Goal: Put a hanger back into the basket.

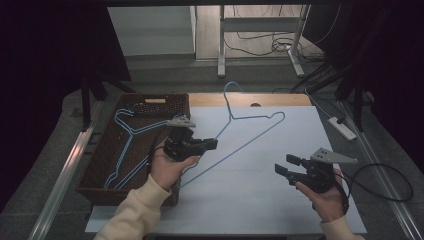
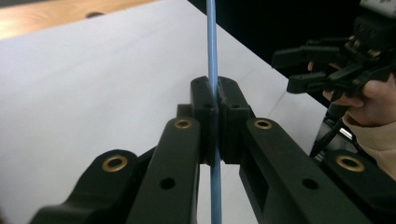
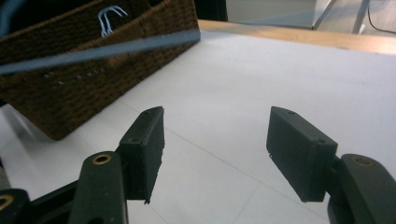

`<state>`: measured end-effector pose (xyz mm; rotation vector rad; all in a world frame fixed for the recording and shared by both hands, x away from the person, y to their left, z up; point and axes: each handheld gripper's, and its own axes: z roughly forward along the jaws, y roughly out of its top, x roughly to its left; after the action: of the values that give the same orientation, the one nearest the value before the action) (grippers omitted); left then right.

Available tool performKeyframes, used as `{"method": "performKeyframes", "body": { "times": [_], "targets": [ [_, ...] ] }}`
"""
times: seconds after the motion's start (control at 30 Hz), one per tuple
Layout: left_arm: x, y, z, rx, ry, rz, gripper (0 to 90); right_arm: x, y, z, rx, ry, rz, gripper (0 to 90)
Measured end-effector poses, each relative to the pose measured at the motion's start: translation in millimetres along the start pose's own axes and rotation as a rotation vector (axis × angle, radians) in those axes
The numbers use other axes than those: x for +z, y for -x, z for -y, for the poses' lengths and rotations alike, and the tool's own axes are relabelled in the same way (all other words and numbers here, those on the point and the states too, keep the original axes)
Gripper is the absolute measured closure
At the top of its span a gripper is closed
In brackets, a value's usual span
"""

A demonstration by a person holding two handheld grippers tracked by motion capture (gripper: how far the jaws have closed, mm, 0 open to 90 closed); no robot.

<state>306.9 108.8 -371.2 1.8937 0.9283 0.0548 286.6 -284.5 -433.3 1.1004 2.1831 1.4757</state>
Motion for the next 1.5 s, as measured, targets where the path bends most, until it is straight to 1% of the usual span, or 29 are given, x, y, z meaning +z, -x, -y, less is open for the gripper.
{"method": "performKeyframes", "body": {
  "times": [0.1, 0.17, 0.23, 0.27, 0.3, 0.33, 0.37, 0.4, 0.43, 0.53, 0.6, 0.67, 0.77, 0.9, 0.97, 1.1, 1.13, 1.17, 1.2, 1.37, 1.4, 1.5],
  "targets": [
    [-19.1, -10.2, 2.2, 0.001, 0.018, -0.024, 86.8, 5.6, 4.9, 6.9, 0.007, -0.018, 0.007, 35.6],
    [-29.6, -15.0, 4.6, 0.002, 0.030, -0.035, 86.8, 9.0, 7.5, 10.9, 0.020, -0.026, 0.006, 35.3],
    [-40.7, -20.1, 7.6, 0.004, 0.043, -0.049, 86.8, 11.0, 8.6, 12.9, 0.021, -0.031, 0.009, 35.1],
    [-52.4, -25.9, 11.2, 0.000, 0.060, -0.062, 86.8, 13.0, 9.8, 14.5, 0.022, -0.038, 0.010, 34.8],
    [-52.4, -25.9, 11.2, 0.000, 0.060, -0.062, 86.8, 13.0, 9.8, 14.5, 0.022, -0.038, 0.010, 34.8],
    [-66.4, -33.7, 15.8, -0.007, 0.079, -0.077, 86.8, 14.9, 11.2, 16.3, 0.018, -0.049, 0.018, 34.6],
    [-66.4, -33.7, 15.8, -0.007, 0.079, -0.077, 86.8, 14.9, 11.2, 16.3, 0.018, -0.049, 0.018, 34.6],
    [-77.4, -40.3, 19.8, -0.014, 0.097, -0.082, 86.8, 15.6, 11.9, 17.3, 0.022, -0.054, 0.020, 34.5],
    [-82.9, -43.7, 21.8, -0.018, 0.102, -0.089, 86.8, 16.5, 13.1, 18.7, 0.027, -0.060, 0.022, 34.3],
    [-101.7, -55.9, 30.4, -0.029, 0.116, -0.120, 86.8, 17.4, 14.4, 21.4, 0.028, -0.065, 0.031, 33.8],
    [-113.2, -65.2, 36.9, -0.037, 0.123, -0.148, 86.8, 17.6, 15.0, 23.0, 0.029, -0.070, 0.037, 33.7],
    [-124.5, -77.9, 45.1, -0.043, 0.128, -0.173, 86.8, 17.6, 15.5, 23.9, 0.030, -0.073, 0.043, 33.7],
    [-133.6, -90.7, 54.0, -0.045, 0.133, -0.207, 86.8, 17.7, 16.6, 24.9, 0.029, -0.075, 0.047, 33.6],
    [-145.4, -109.0, 67.5, -0.056, 0.148, -0.234, 86.9, 18.7, 17.7, 27.7, 0.032, -0.085, 0.052, 33.7],
    [-149.6, -113.8, 71.9, -0.058, 0.151, -0.241, 86.8, 18.8, 18.4, 28.7, 0.034, -0.089, 0.055, 33.7],
    [-160.4, -124.1, 81.8, -0.061, 0.165, -0.275, 86.9, 19.2, 20.1, 29.8, 0.034, -0.092, 0.059, 33.7],
    [-163.5, -128.4, 85.1, -0.058, 0.159, -0.290, 86.9, 19.7, 20.5, 30.5, 0.033, -0.095, 0.061, 33.7],
    [-163.5, -128.4, 85.1, -0.058, 0.159, -0.290, 86.9, 19.7, 20.5, 30.5, 0.033, -0.095, 0.061, 33.7],
    [-165.1, -133.3, 89.4, -0.061, 0.150, -0.297, 86.8, 19.8, 20.2, 31.0, 0.034, -0.100, 0.062, 33.7],
    [-163.9, -138.8, 96.9, -0.060, 0.131, -0.318, 86.9, 19.7, 20.4, 31.2, 0.034, -0.101, 0.063, 33.7],
    [-160.7, -139.9, 99.3, -0.061, 0.113, -0.339, 86.9, 19.8, 20.6, 31.3, 0.034, -0.101, 0.064, 33.7],
    [-156.7, -143.4, 101.0, -0.068, 0.100, -0.338, 86.9, 20.0, 20.5, 31.5, 0.034, -0.101, 0.064, 33.8]
  ]
}}
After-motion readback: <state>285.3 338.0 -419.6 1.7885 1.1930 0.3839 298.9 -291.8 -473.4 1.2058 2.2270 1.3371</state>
